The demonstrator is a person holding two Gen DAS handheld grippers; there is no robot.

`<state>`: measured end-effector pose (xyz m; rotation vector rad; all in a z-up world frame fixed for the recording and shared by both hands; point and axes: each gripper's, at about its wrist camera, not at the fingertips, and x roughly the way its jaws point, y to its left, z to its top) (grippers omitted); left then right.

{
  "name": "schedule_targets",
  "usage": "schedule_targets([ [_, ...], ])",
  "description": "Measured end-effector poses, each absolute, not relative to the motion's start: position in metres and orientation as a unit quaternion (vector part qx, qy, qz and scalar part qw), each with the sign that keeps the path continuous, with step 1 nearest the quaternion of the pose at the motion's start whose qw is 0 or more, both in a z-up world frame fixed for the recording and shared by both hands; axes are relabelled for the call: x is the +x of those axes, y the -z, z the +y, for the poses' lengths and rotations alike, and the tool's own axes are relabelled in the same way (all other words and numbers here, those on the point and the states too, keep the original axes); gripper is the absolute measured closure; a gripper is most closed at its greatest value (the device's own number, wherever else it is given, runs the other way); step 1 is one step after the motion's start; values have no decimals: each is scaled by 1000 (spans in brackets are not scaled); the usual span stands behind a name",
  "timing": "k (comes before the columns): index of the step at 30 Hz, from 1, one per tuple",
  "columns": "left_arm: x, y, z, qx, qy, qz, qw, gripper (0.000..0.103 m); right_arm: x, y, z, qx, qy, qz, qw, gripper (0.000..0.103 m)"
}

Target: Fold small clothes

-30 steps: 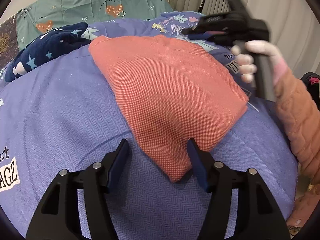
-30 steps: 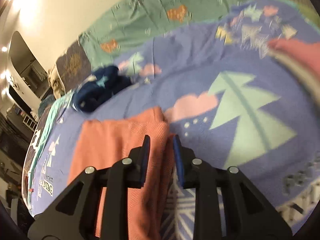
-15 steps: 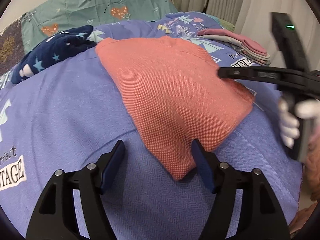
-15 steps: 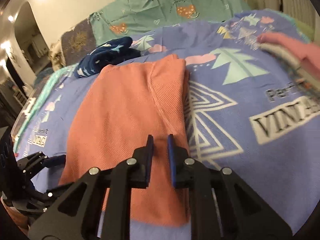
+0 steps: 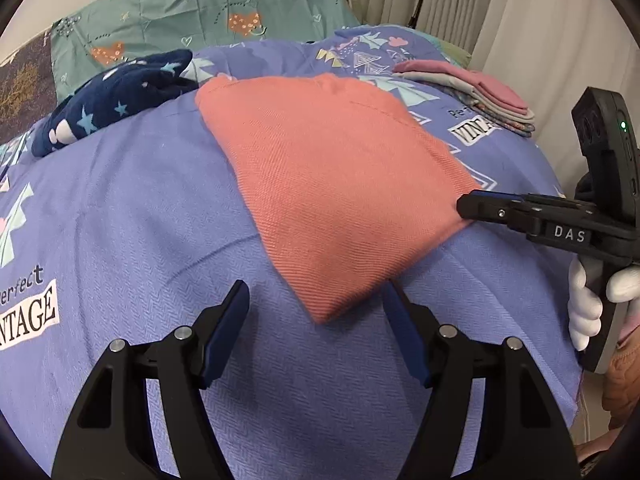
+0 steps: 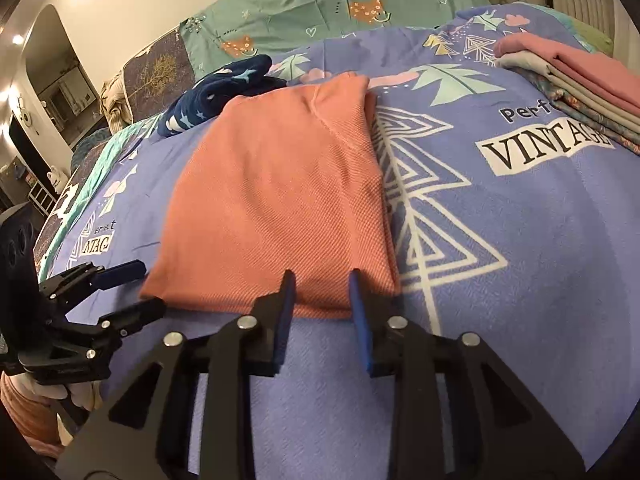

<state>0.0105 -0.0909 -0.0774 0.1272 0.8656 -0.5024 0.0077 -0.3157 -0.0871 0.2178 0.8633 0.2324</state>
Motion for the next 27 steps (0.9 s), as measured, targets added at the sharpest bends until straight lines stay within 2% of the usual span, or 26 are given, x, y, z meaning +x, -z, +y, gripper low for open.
schedule_targets([
  [4, 9, 72, -93, 65, 242, 408, 878, 33, 5, 74, -328, 117, -123, 399, 901, 63],
  [7, 12, 68, -94, 66, 245, 406, 878, 32, 12, 66, -340, 117, -107, 391, 906, 52],
  [12, 32, 65, -88, 40, 249, 412, 875, 31, 31, 67, -353, 125, -116, 403, 899, 50],
  [17, 68, 68, -76, -21, 259, 433, 863, 31, 55, 73, -352, 114, -127, 419, 892, 42],
  [22, 101, 76, -71, -65, 270, 449, 849, 31, 78, 83, -349, 124, -152, 438, 877, 42],
  [27, 125, 84, -83, -66, 278, 456, 843, 31, 100, 91, -344, 132, -196, 444, 864, 41],
])
